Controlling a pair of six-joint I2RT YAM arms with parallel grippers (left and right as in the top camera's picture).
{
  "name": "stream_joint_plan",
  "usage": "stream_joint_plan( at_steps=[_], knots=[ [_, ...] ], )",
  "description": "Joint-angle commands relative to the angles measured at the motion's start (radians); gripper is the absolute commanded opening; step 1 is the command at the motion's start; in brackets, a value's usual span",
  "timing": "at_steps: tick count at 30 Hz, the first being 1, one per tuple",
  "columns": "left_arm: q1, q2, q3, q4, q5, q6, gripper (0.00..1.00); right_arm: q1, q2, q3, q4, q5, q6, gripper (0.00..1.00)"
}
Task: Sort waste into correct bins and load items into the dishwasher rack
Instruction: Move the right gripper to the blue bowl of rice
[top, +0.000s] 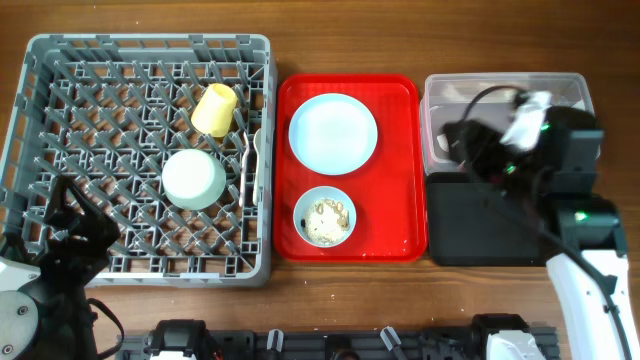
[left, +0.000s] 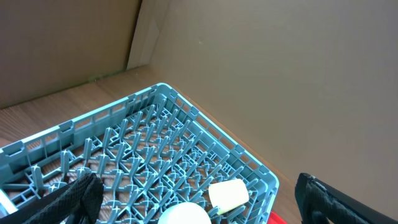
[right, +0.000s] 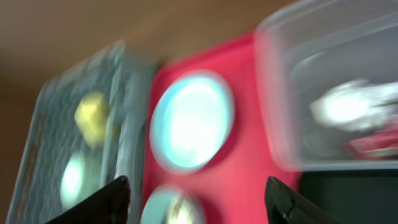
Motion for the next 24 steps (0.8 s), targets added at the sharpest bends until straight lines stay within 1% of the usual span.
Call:
stream_joint_plan(
  at_steps=[1,2,3,4,5,6,9,10,11,12,14,15,17,19,21,22,24],
  knots=[
    [0.008,-0.001,0.006,0.002,-0.016,-0.010,1.00,0.239,0.028,0.007,-0.039,-0.058,-0.184,0.65],
    [0.008,-0.001,0.006,0.002,-0.016,-0.010,1.00,0.352,0.053,0.007,-0.049,0.018,-0.187,0.64],
    [0.008,-0.001,0.006,0.002,-0.016,-0.010,1.00,0.430,0.076,0.007,-0.049,0.068,-0.191,0.63],
    [0.008,-0.001,0.006,0.002,-0.016,-0.010,1.00,0.545,0.121,0.007,-0.035,0.129,-0.192,0.63],
    [0.008,-0.001,0.006,0.002,-0.016,-0.010,1.00,0.612,0.152,0.007,-0.017,0.166,-0.193,0.63],
    [0.008,-0.001,0.006,0.002,-0.016,-0.010,1.00,0.713,0.206,0.007,0.018,0.230,-0.204,0.63],
    [0.008,-0.001,0.006,0.002,-0.016,-0.010,1.00,0.879,0.335,0.007,0.113,0.367,-0.233,0.64],
    [0.008,-0.001,0.006,0.002,-0.016,-0.010,1.00,0.906,0.370,0.007,0.134,0.369,-0.232,0.70],
    [0.008,-0.001,0.006,0.002,-0.016,-0.010,1.00,0.927,0.404,0.007,0.150,0.369,-0.232,0.70],
    [0.008,-0.001,0.006,0.002,-0.016,-0.010,1.00,0.941,0.433,0.007,0.172,0.369,-0.223,0.70],
    [0.008,-0.001,0.006,0.002,-0.016,-0.010,1.00,0.951,0.472,0.007,0.188,0.373,-0.223,0.64],
    [0.008,-0.001,0.006,0.002,-0.016,-0.010,1.00,0.951,0.483,0.007,0.188,0.380,-0.227,0.64],
    [0.008,-0.001,0.006,0.002,-0.016,-0.010,1.00,0.951,0.488,0.007,0.190,0.402,-0.305,0.62],
    [0.008,-0.001,0.006,0.002,-0.016,-0.010,1.00,0.951,0.488,0.007,0.192,0.402,-0.386,0.54],
    [0.008,-0.001,0.006,0.002,-0.016,-0.010,1.00,0.951,0.489,0.007,0.185,0.402,-0.409,0.44],
    [0.008,-0.001,0.006,0.002,-0.016,-0.010,1.00,0.951,0.494,0.007,0.175,0.401,-0.409,0.40],
    [0.008,-0.001,0.006,0.002,-0.016,-0.010,1.00,0.951,0.513,0.007,0.169,0.397,-0.428,0.40]
  ],
)
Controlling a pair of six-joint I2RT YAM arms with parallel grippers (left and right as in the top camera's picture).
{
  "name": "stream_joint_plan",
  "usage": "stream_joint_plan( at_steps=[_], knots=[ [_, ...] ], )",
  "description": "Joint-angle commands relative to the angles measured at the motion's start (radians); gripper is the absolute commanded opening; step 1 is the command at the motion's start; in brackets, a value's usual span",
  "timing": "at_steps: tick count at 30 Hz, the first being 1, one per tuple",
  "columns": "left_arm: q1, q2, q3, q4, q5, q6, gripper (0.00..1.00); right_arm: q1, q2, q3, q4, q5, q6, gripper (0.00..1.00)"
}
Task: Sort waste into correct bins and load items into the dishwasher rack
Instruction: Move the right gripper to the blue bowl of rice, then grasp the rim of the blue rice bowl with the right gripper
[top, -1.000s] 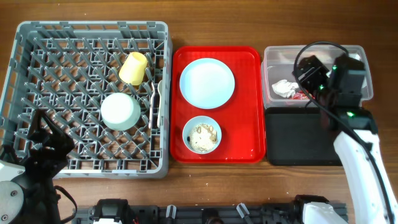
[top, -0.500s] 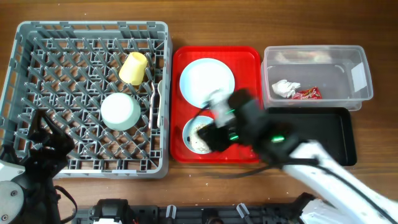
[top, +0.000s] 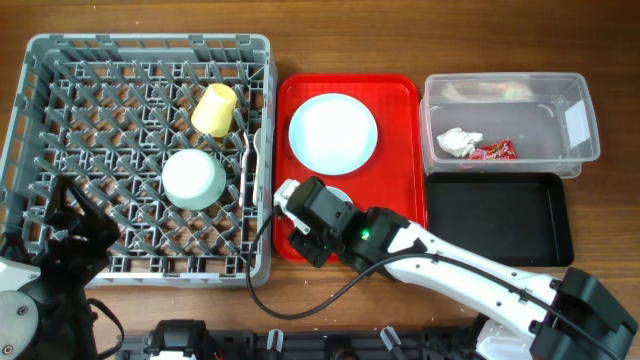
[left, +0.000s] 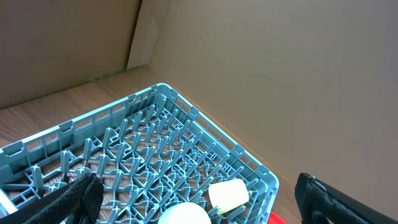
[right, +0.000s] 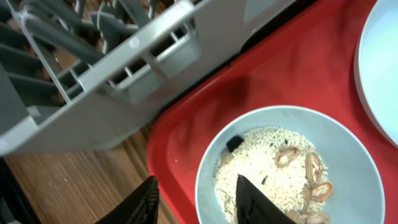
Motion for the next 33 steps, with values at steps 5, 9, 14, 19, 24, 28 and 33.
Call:
stream_joint_plan(
  at_steps=[5,9,14,19,24,28,33],
  knots=[
    [0.008,-0.001,0.006,0.002,-0.016,-0.010,1.00,0.002,0.123,0.008,0.031,-0.011,-0.070,0.41],
    [0.008,-0.001,0.006,0.002,-0.016,-0.010,1.00,0.002,0.159,0.008,0.048,-0.026,-0.070,0.41],
    [0.008,-0.001,0.006,0.002,-0.016,-0.010,1.00,0.002,0.159,0.008,0.028,-0.030,-0.071,0.42],
    [0.008,-0.001,0.006,0.002,-0.016,-0.010,1.00,0.002,0.185,0.007,0.020,-0.037,-0.106,0.45],
    [0.008,-0.001,0.006,0.002,-0.016,-0.010,1.00,0.002,0.221,0.008,0.028,-0.036,-0.115,0.28],
    [0.008,-0.001,0.006,0.002,-0.016,-0.010,1.00,0.002,0.220,0.008,0.034,-0.036,-0.114,0.27],
    [0.008,-0.001,0.006,0.002,-0.016,-0.010,1.00,0.002,0.220,0.008,0.044,0.027,-0.121,0.28]
  ],
)
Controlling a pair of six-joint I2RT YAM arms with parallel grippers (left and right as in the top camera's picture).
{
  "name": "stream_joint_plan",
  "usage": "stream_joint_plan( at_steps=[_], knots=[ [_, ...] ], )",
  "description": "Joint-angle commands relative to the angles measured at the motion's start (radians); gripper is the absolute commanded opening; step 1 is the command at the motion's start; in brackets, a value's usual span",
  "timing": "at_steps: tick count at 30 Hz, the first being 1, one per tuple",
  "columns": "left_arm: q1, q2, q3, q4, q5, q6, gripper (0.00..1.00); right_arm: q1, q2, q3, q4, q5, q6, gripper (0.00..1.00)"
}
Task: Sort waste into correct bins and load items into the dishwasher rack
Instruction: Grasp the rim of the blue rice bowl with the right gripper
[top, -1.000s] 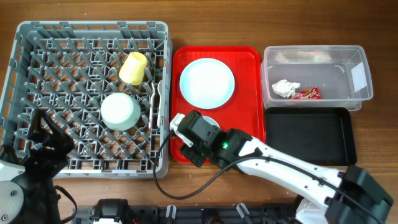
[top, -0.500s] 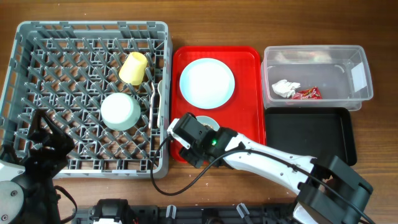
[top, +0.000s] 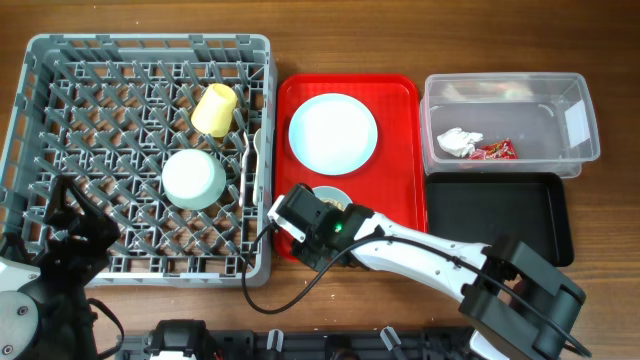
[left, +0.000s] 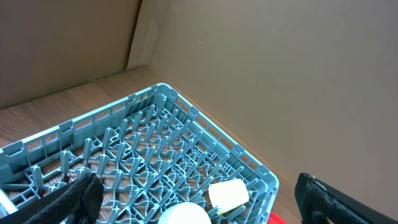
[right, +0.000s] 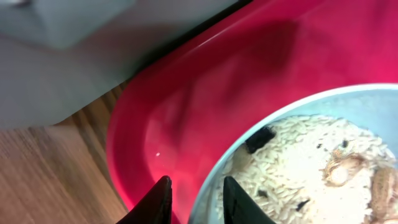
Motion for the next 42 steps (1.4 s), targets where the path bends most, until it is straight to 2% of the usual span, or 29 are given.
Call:
stream_joint_plan(
  at_steps=[1,4,8,11,16,18,21,39,41,42],
  knots=[
    [0.008,-0.001,0.006,0.002,-0.016,-0.010,1.00,0.002,0.010,0.011,0.053,0.103,-0.017,0.26],
    [0.008,-0.001,0.006,0.002,-0.016,-0.010,1.00,0.002,0.010,0.028,0.063,0.104,-0.017,0.18],
    [0.008,-0.001,0.006,0.002,-0.016,-0.010,1.00,0.002,0.010,0.028,0.046,0.104,-0.017,0.18],
    [0.008,-0.001,0.006,0.002,-0.016,-0.010,1.00,0.002,0.010,0.028,0.034,0.104,-0.016,0.14],
    [0.008,-0.001,0.006,0.002,-0.016,-0.010,1.00,0.002,0.008,0.029,0.027,0.104,-0.017,0.16],
    [0.008,-0.001,0.006,0.002,-0.016,-0.010,1.00,0.002,0.002,0.029,0.019,0.104,-0.017,0.24],
    [0.008,-0.001,0.006,0.002,-0.016,-0.010,1.00,0.002,-0.008,0.029,0.018,0.104,-0.017,0.27],
    [0.008,-0.001,0.006,0.002,-0.016,-0.010,1.00,0.002,-0.012,0.069,-0.024,0.108,-0.017,0.26],
    [0.008,-0.001,0.006,0.002,-0.016,-0.010,1.00,0.002,-0.012,0.069,-0.040,0.108,-0.018,0.25],
    [0.008,-0.001,0.006,0.002,-0.016,-0.010,1.00,0.002,-0.012,0.069,-0.048,0.108,-0.017,0.21]
  ],
)
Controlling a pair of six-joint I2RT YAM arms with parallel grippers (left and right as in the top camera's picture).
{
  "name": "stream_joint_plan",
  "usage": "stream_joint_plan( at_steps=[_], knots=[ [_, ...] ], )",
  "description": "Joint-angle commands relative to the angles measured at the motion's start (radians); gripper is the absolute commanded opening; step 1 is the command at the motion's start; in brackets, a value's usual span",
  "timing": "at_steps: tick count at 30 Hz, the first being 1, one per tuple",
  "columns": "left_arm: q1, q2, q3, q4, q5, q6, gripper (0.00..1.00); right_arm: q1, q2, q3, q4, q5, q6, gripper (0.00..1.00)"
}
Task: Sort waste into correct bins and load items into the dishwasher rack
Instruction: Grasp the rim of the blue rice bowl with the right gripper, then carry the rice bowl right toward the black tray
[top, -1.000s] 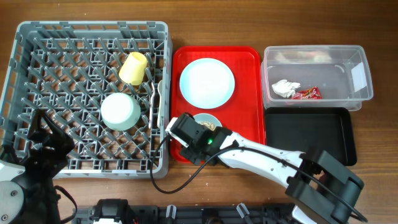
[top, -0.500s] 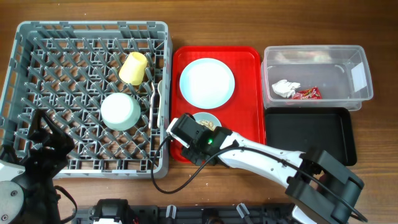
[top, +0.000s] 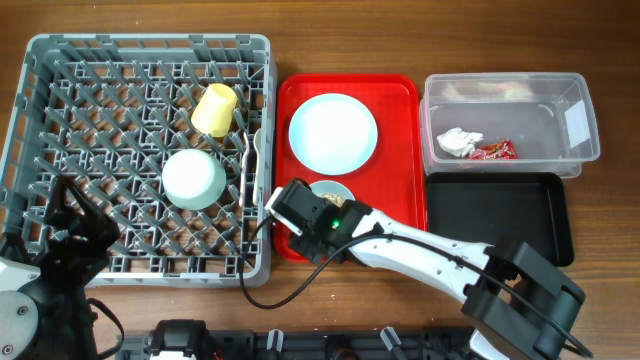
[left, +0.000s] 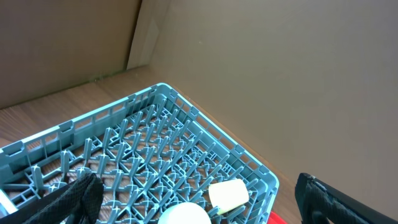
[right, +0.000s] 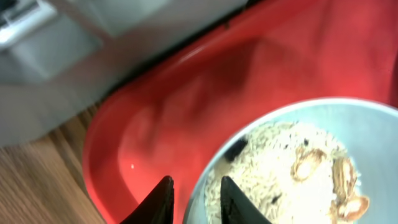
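A pale blue bowl of rice and scraps (top: 331, 189) (right: 292, 168) sits at the front of the red tray (top: 395, 230). My right gripper (top: 312, 207) (right: 194, 180) is shut on its near-left rim, one finger outside the bowl and one over the rice. A pale blue plate (top: 333, 133) lies at the back of the tray. The grey dishwasher rack (top: 140, 50) holds a yellow cup (top: 214, 109) (left: 228, 194) and an upturned white bowl (top: 194, 179). My left gripper (left: 199, 208) hangs open over the rack's front-left corner.
A clear bin (top: 510, 88) at the back right holds a crumpled tissue (top: 458, 142) and a red wrapper (top: 497, 151). A black bin (top: 500, 215) lies in front of it. The rack's side wall (right: 143, 25) stands close beside the right gripper.
The right wrist has shifted slightly toward the rack, whose wall now fills more of its view. The bowl's rim stays between the fingers. The left arm has not moved.
My right gripper was open over the clear bin. Then it was open, fingers wide, above the rice bowl's left side. Then the fingers stood closer together astride the rim, and they remain there now. The left gripper stayed open over the rack throughout.
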Motion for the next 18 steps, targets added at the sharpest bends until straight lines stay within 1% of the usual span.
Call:
stream_joint_plan(
  at_steps=[1,2,4,5,7,8,9,13,15,18],
  knots=[
    [0.008,-0.001,0.006,0.002,-0.016,-0.010,1.00,0.002,-0.013,0.024,-0.022,0.018,-0.002,0.18],
    [0.008,-0.001,0.006,0.002,-0.016,-0.010,1.00,0.002,-0.013,0.024,-0.034,0.018,-0.002,0.15],
    [0.008,-0.001,0.006,0.002,-0.016,-0.010,1.00,0.002,-0.013,0.024,-0.055,0.018,-0.001,0.13],
    [0.008,-0.001,0.006,0.002,-0.016,-0.010,1.00,0.002,-0.016,0.024,-0.058,0.018,0.000,0.11],
    [0.008,-0.001,0.006,0.002,-0.016,-0.010,1.00,0.002,-0.039,0.029,-0.061,0.019,0.010,0.06],
    [0.008,-0.001,0.006,0.002,-0.016,-0.010,1.00,0.002,-0.065,0.043,-0.077,0.045,0.037,0.05],
    [0.008,-0.001,0.006,0.002,-0.016,-0.010,1.00,0.000,-0.114,0.074,-0.117,0.089,0.100,0.04],
    [0.008,-0.001,0.006,0.002,-0.016,-0.010,1.00,-0.046,-0.286,0.155,-0.222,0.107,0.175,0.04],
    [0.008,-0.001,0.006,0.002,-0.016,-0.010,1.00,-0.123,-0.417,0.161,-0.304,0.116,0.215,0.04],
    [0.008,-0.001,0.006,0.002,-0.016,-0.010,1.00,-0.229,-0.512,0.161,-0.421,0.135,0.216,0.04]
  ],
)
